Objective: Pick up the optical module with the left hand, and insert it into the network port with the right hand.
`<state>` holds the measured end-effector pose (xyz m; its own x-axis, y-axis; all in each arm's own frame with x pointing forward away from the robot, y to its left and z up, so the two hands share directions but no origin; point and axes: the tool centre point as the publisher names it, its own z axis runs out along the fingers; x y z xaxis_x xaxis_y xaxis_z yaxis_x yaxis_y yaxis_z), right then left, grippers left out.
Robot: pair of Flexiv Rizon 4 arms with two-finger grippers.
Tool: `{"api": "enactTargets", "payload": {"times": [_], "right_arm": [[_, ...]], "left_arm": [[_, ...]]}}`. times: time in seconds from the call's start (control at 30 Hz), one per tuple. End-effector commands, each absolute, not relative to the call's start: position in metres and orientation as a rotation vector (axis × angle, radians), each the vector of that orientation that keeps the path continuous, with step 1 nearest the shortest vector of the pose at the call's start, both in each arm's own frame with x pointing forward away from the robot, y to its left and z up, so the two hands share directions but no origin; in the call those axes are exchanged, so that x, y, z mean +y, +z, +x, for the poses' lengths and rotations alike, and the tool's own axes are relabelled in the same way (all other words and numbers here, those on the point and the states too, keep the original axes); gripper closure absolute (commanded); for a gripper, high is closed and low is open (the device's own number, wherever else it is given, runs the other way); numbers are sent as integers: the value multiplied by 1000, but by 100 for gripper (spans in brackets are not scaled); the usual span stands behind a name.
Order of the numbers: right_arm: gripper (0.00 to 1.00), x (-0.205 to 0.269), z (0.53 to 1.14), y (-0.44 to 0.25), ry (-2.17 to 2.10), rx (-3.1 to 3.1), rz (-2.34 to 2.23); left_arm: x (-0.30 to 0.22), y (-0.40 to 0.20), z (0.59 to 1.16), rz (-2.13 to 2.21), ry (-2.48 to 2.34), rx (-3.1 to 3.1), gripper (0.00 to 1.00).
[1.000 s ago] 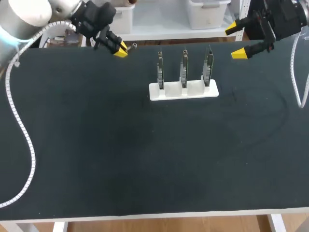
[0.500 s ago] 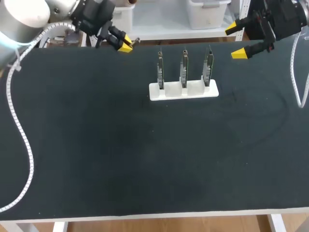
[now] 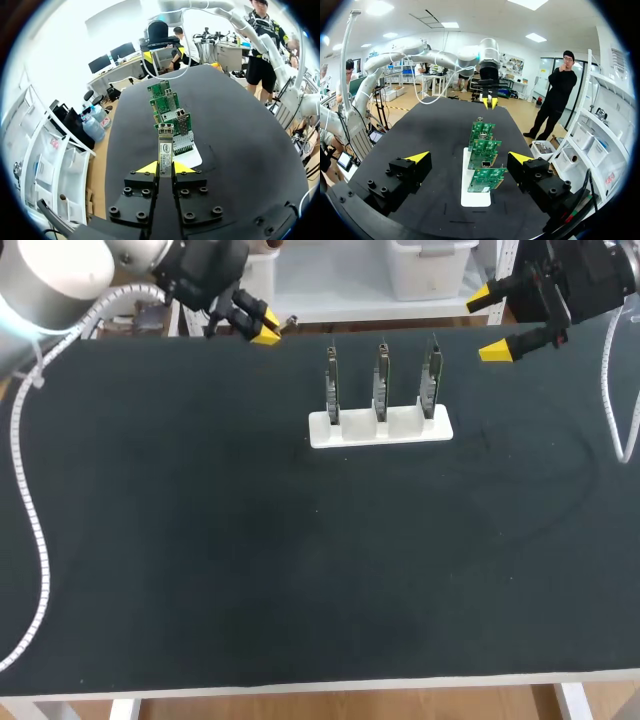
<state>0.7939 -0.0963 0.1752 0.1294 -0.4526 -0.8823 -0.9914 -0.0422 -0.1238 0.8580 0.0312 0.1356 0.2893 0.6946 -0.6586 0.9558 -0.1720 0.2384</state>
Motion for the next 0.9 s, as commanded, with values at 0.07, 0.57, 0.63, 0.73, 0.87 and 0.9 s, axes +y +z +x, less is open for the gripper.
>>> {"api": "enactTargets", "payload": {"times": [0.07, 0.57, 0.63, 0.73, 0.87, 0.9], "right_arm": [[0, -96, 792, 176, 853, 1436, -1613], [0, -96, 792, 176, 853, 1436, -1613], [0, -96, 792, 176, 853, 1436, -1613], [0, -96, 792, 176, 853, 1436, -1613], [0, -96, 792, 176, 853, 1436, -1613], [0, -96, 792, 176, 853, 1436, -1613]], "left_arm": [[32, 135, 854, 1934, -530, 1471, 100], [27, 148, 819, 1685, -684, 1545, 100], [26, 150, 815, 1639, -708, 1562, 100], [18, 150, 808, 1623, -735, 1543, 100], [5, 149, 801, 1607, -783, 1509, 100], [1, 150, 799, 1604, -786, 1506, 100]]}}
